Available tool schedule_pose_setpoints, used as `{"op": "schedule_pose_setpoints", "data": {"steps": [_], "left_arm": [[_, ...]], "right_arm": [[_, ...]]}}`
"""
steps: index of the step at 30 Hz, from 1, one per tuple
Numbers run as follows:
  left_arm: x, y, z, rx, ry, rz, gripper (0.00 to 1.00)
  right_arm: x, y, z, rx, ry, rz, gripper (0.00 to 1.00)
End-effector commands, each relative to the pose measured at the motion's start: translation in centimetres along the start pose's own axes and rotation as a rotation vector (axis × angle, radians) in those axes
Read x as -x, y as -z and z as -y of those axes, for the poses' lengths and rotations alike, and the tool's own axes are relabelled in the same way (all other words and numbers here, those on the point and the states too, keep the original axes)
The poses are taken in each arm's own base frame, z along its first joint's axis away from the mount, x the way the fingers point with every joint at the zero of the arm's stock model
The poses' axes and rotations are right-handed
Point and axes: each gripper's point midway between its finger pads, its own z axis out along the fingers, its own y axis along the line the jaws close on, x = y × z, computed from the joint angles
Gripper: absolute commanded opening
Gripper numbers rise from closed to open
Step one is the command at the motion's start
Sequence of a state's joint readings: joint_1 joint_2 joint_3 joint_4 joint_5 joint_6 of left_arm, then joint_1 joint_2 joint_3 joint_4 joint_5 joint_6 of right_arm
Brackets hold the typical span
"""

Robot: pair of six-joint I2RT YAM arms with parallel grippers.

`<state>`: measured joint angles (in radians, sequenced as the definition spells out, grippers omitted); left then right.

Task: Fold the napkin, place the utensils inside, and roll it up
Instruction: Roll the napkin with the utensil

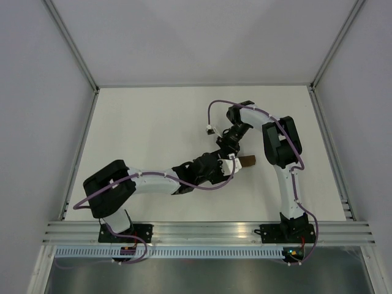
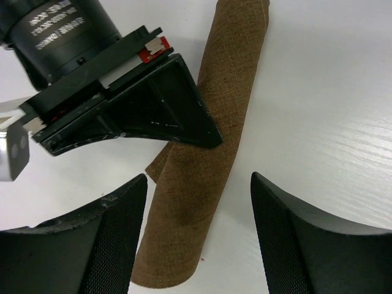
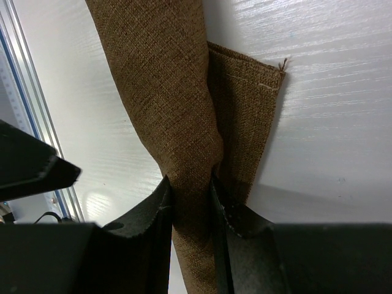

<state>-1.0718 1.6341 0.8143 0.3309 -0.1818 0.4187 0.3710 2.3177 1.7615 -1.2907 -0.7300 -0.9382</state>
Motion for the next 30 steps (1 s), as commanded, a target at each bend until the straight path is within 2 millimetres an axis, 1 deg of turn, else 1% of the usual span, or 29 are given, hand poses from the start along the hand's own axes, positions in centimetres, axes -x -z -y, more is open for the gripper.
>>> {"op": "schedule_pose_setpoints", "data": {"steps": [1, 2, 4, 6, 8, 10, 11, 14, 16, 17, 19, 20, 23, 24, 25, 27, 28, 29, 30], "left_arm": [[0.2, -1.4, 0.0, -0.018, -0.098, -0.013, 0.73], [0.2, -1.7, 0.0, -0.019, -0.107, -0.018, 0.73], [-0.7, -2.4, 0.4, -0.030, -0.123, -0.041, 0.74], [-1.1, -3.0, 0.4, -0.027, -0.135, -0.055, 0.74], [-1.3, -3.5, -0.3, -0.005, -0.133, -0.066, 0.74], [-2.1, -4.0, -0.5, -0.004, -0.131, -0.090, 0.73], [-2.1, -4.1, -0.6, -0.003, -0.129, -0.089, 0.74], [-2.8, -4.5, -0.2, -0.035, -0.117, -0.108, 0.73], [-3.5, -4.6, -0.1, -0.056, -0.106, -0.128, 0.72], [-3.8, -4.7, 0.2, -0.080, -0.095, -0.134, 0.71], [-4.5, -4.6, 0.4, -0.109, -0.080, -0.156, 0.69], [-4.6, -4.7, 0.8, -0.137, -0.066, -0.158, 0.68], [-5.6, -4.6, 1.2, -0.196, -0.034, -0.193, 0.64], [-5.6, -4.6, 1.5, -0.225, -0.023, -0.187, 0.63], [-5.7, -4.4, 2.1, -0.267, -0.009, -0.192, 0.62], [-6.2, -4.4, 2.2, -0.297, 0.011, -0.201, 0.61], [-6.1, -4.2, 2.7, -0.334, 0.026, -0.204, 0.60], [-6.2, -4.2, 2.8, -0.352, 0.034, -0.207, 0.60], [-6.7, -4.3, 2.9, -0.368, 0.047, -0.217, 0.59]], "right_arm": [[-2.9, -2.8, 3.5, -0.026, 0.018, -0.102, 0.28], [-2.6, -2.7, 3.6, -0.026, 0.020, -0.100, 0.29], [-2.5, -2.7, 3.7, -0.021, 0.018, -0.101, 0.29], [-2.4, -2.6, 3.8, -0.023, 0.016, -0.097, 0.30], [-2.4, -2.6, 3.8, -0.023, 0.015, -0.097, 0.30], [-2.3, -2.6, 3.9, -0.024, 0.013, -0.097, 0.30], [-2.2, -2.5, 3.8, -0.023, 0.015, -0.096, 0.31], [-2.3, -2.5, 3.8, -0.018, 0.011, -0.096, 0.33], [-2.2, -2.4, 3.8, -0.015, 0.009, -0.095, 0.36], [-2.1, -2.3, 3.7, -0.012, 0.010, -0.092, 0.37], [-1.9, -2.2, 3.7, -0.002, 0.004, -0.085, 0.42], [-1.7, -2.0, 3.6, 0.001, 0.005, -0.079, 0.44], [-1.0, -1.3, 3.3, 0.012, 0.003, -0.050, 0.51], [-0.6, -1.0, 3.1, 0.023, 0.003, -0.036, 0.53], [-0.4, -0.8, 2.9, 0.028, 0.004, -0.029, 0.54], [-0.1, -0.1, 2.5, 0.044, -0.004, -0.010, 0.55], [0.6, 0.2, 2.3, 0.047, 0.004, 0.014, 0.56], [0.9, 0.6, 2.3, 0.046, 0.003, 0.028, 0.56], [1.1, 1.0, 2.2, 0.042, 0.002, 0.042, 0.57]]}}
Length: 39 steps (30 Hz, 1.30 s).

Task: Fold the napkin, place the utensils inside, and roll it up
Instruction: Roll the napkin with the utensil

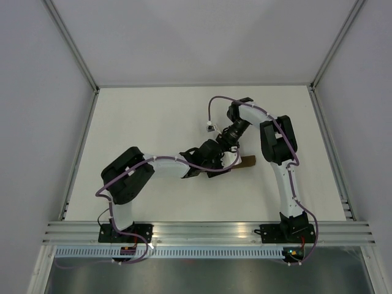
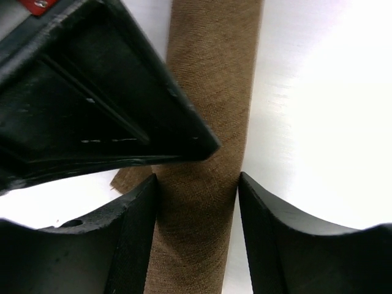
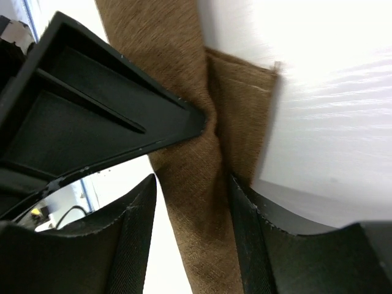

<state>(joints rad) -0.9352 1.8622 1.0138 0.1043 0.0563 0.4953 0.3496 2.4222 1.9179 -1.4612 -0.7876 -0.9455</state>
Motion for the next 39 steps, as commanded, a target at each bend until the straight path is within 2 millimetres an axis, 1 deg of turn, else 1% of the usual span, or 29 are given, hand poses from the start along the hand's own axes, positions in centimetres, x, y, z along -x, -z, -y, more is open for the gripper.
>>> {"op": "schedule_pose_setpoints", "data": {"steps": [1, 5, 8, 10, 14, 15, 16, 17, 18, 19, 20, 21, 22, 23, 24, 25, 26, 27, 28, 29, 30, 31, 32, 33, 34, 35, 36, 37, 39], "left_arm": [[-1.0, -0.4, 2.6, -0.181, 0.065, -0.034, 0.58], [-1.3, 0.0, 3.2, -0.278, 0.126, -0.041, 0.57], [-1.2, 0.2, 3.0, -0.337, 0.180, -0.027, 0.56], [-1.5, 0.2, 2.9, -0.362, 0.205, -0.044, 0.54], [-1.6, 0.2, 3.3, -0.446, 0.260, -0.057, 0.52], [-1.3, 0.1, 2.7, -0.451, 0.272, -0.048, 0.51], [-1.4, 0.4, 3.0, -0.483, 0.294, -0.056, 0.51], [-1.8, 0.2, 2.8, -0.496, 0.314, -0.065, 0.51], [-1.3, 0.2, 2.3, -0.502, 0.321, -0.054, 0.51], [-1.5, 0.6, 2.8, -0.546, 0.347, -0.064, 0.51], [-1.9, 0.4, 2.6, -0.561, 0.370, -0.071, 0.50], [-1.5, 0.4, 2.2, -0.570, 0.378, -0.063, 0.50], [-1.5, 0.7, 2.5, -0.599, 0.394, -0.063, 0.50], [-2.0, 0.6, 2.6, -0.613, 0.410, -0.077, 0.50], [-1.6, 0.5, 2.2, -0.619, 0.406, -0.067, 0.50], [-1.5, 0.5, 2.4, -0.637, 0.413, -0.066, 0.50], [-1.8, 0.7, 2.6, -0.655, 0.430, -0.084, 0.50], [-1.8, 0.4, 2.6, -0.665, 0.432, -0.085, 0.51], [-1.9, 0.4, 2.8, -0.683, 0.442, -0.089, 0.51], [-2.1, 0.5, 3.0, -0.700, 0.455, -0.106, 0.51], [-1.9, 0.3, 2.8, -0.704, 0.453, -0.104, 0.51], [-2.3, 0.1, 3.1, -0.716, 0.458, -0.113, 0.51], [-2.4, 0.0, 3.1, -0.722, 0.462, -0.118, 0.51], [-2.4, 0.0, 3.1, -0.730, 0.465, -0.125, 0.51], [-2.7, -0.1, 3.2, -0.736, 0.470, -0.133, 0.51], [-2.6, -0.2, 3.1, -0.739, 0.472, -0.133, 0.51], [-2.7, -0.1, 3.3, -0.747, 0.476, -0.137, 0.51], [-2.8, -0.2, 3.3, -0.753, 0.479, -0.141, 0.51], [-2.8, -0.1, 3.2, -0.759, 0.489, -0.140, 0.51]], "right_arm": [[1.5, 1.0, 2.4, -0.055, 0.090, 0.058, 0.57], [3.4, 3.9, 2.4, -0.090, 0.079, 0.182, 0.57], [5.0, 7.1, 2.0, -0.116, 0.077, 0.305, 0.58], [5.6, 8.4, 1.5, -0.112, 0.088, 0.365, 0.59], [5.8, 11.0, 0.4, -0.104, 0.103, 0.459, 0.59], [6.0, 11.4, 0.0, -0.101, 0.122, 0.481, 0.59], [5.4, 11.4, 0.0, -0.099, 0.117, 0.487, 0.59], [5.4, 12.0, -0.7, -0.115, 0.144, 0.502, 0.59], [5.5, 12.4, -0.4, -0.145, 0.180, 0.518, 0.59], [4.6, 11.8, -0.4, -0.147, 0.171, 0.512, 0.59], [4.4, 12.7, -1.1, -0.188, 0.203, 0.524, 0.59], [3.7, 12.1, -0.5, -0.214, 0.220, 0.524, 0.59], [3.2, 12.1, -0.2, -0.258, 0.234, 0.507, 0.59], [3.3, 13.0, -1.2, -0.316, 0.288, 0.515, 0.59], [2.4, 12.0, -0.3, -0.354, 0.297, 0.517, 0.59], [2.2, 12.0, -0.3, -0.396, 0.315, 0.524, 0.59], [2.2, 13.1, -1.0, -0.477, 0.360, 0.529, 0.59], [1.6, 12.3, -0.2, -0.521, 0.383, 0.538, 0.61], [1.5, 12.3, -0.4, -0.553, 0.398, 0.541, 0.61], [1.5, 13.1, -1.0, -0.621, 0.434, 0.543, 0.61], [0.9, 12.2, -0.6, -0.651, 0.454, 0.543, 0.64], [0.8, 11.9, -0.7, -0.685, 0.481, 0.530, 0.64], [0.7, 12.6, -0.9, -0.764, 0.515, 0.513, 0.65], [-0.1, 11.5, -0.5, -0.795, 0.534, 0.489, 0.67], [0.1, 10.6, -0.8, -0.814, 0.577, 0.465, 0.67], [0.4, 11.5, -0.7, -0.908, 0.624, 0.447, 0.68], [-0.7, 9.7, -0.5, -0.908, 0.630, 0.413, 0.69], [-0.4, 8.6, -1.0, -0.911, 0.672, 0.394, 0.69], [-0.9, 7.7, -0.8, -0.964, 0.718, 0.354, 0.70]]}}
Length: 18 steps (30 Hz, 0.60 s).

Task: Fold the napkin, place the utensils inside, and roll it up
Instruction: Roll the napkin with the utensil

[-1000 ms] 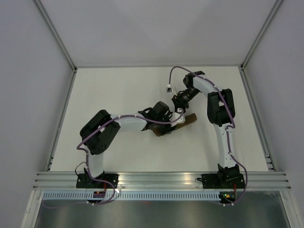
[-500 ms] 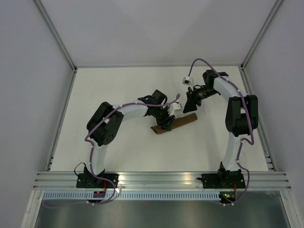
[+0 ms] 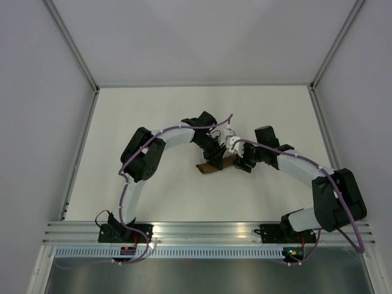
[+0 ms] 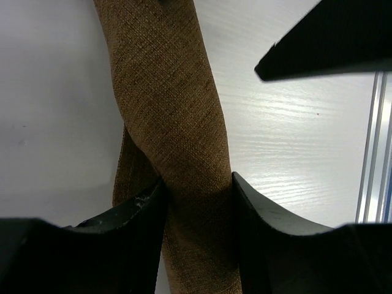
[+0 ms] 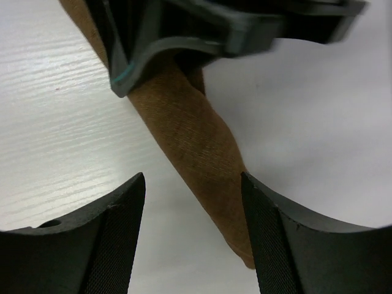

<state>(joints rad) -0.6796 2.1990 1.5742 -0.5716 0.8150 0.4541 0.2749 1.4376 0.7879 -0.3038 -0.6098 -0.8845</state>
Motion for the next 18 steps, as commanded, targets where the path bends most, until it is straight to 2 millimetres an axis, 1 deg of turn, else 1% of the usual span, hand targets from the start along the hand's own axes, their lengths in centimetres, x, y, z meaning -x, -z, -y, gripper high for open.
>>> {"op": "schedule_pose_setpoints", "data": {"steps": [1, 2, 3, 4, 6, 9, 13, 18], "left_arm": [[-4.0, -1.2, 0.7, -0.068, 0.109, -0.106, 0.51], [-4.2, -1.2, 0.5, -0.073, 0.119, -0.108, 0.51], [-4.0, -1.1, 0.5, -0.078, 0.120, -0.105, 0.51], [-4.1, -1.2, 0.6, -0.086, 0.124, -0.107, 0.51], [-4.2, -1.4, 0.5, -0.092, 0.132, -0.109, 0.51], [-4.1, -1.5, 0.5, -0.099, 0.134, -0.109, 0.51], [-4.0, -1.4, 0.5, -0.105, 0.137, -0.107, 0.50], [-4.0, -1.3, 0.4, -0.107, 0.144, -0.108, 0.51]], "right_arm": [[1.7, -0.8, 2.1, -0.169, 0.243, 0.018, 0.70], [1.9, -0.8, 1.9, -0.183, 0.265, 0.021, 0.70], [1.6, -1.1, 1.8, -0.204, 0.287, 0.019, 0.70], [2.0, -1.2, 1.4, -0.204, 0.310, 0.026, 0.70], [1.9, -1.5, 1.1, -0.211, 0.338, 0.020, 0.70], [2.0, -2.0, 0.4, -0.187, 0.356, 0.010, 0.70], [1.7, -3.1, -0.7, -0.154, 0.389, -0.024, 0.71], [1.5, -4.2, -1.1, -0.121, 0.400, -0.050, 0.69]]}}
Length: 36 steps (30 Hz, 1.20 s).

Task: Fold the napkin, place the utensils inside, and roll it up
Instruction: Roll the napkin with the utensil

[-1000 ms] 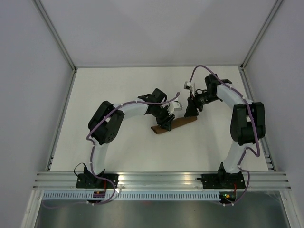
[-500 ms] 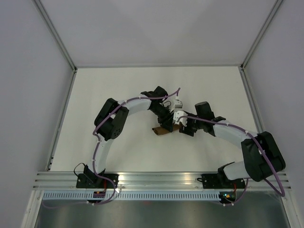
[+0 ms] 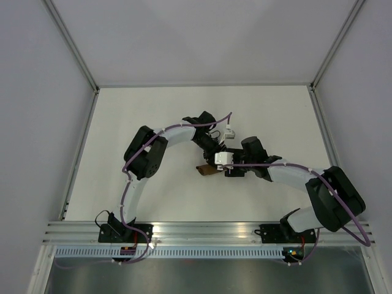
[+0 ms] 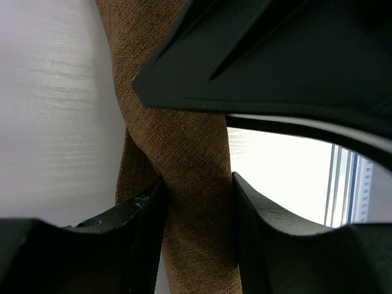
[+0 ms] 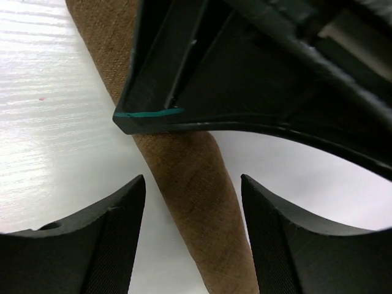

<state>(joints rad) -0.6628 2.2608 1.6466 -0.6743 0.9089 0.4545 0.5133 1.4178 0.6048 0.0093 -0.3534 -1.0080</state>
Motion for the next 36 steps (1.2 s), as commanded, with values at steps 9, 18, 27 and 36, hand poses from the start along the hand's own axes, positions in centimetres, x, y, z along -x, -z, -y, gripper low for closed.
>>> {"op": "schedule_pose_setpoints", "data": {"steps": [9, 18, 27, 36], "left_arm": [[-1.6, 0.2, -0.8, 0.009, 0.067, -0.037, 0.58], [2.8, 5.6, -1.9, 0.074, 0.106, 0.150, 0.63], [5.9, 15.9, -6.5, 0.311, 0.256, 0.434, 0.64], [6.0, 24.1, -7.3, 0.609, 0.531, 0.699, 0.64]], "right_arm": [[-0.6, -1.5, -0.4, 0.076, 0.005, -0.075, 0.50], [-1.0, -1.9, -0.8, 0.146, -0.146, -0.153, 0.34], [-2.4, -2.8, -1.4, 0.178, -0.368, -0.275, 0.33], [-2.1, -5.8, 0.2, 0.184, -0.734, -0.368, 0.33]]}}
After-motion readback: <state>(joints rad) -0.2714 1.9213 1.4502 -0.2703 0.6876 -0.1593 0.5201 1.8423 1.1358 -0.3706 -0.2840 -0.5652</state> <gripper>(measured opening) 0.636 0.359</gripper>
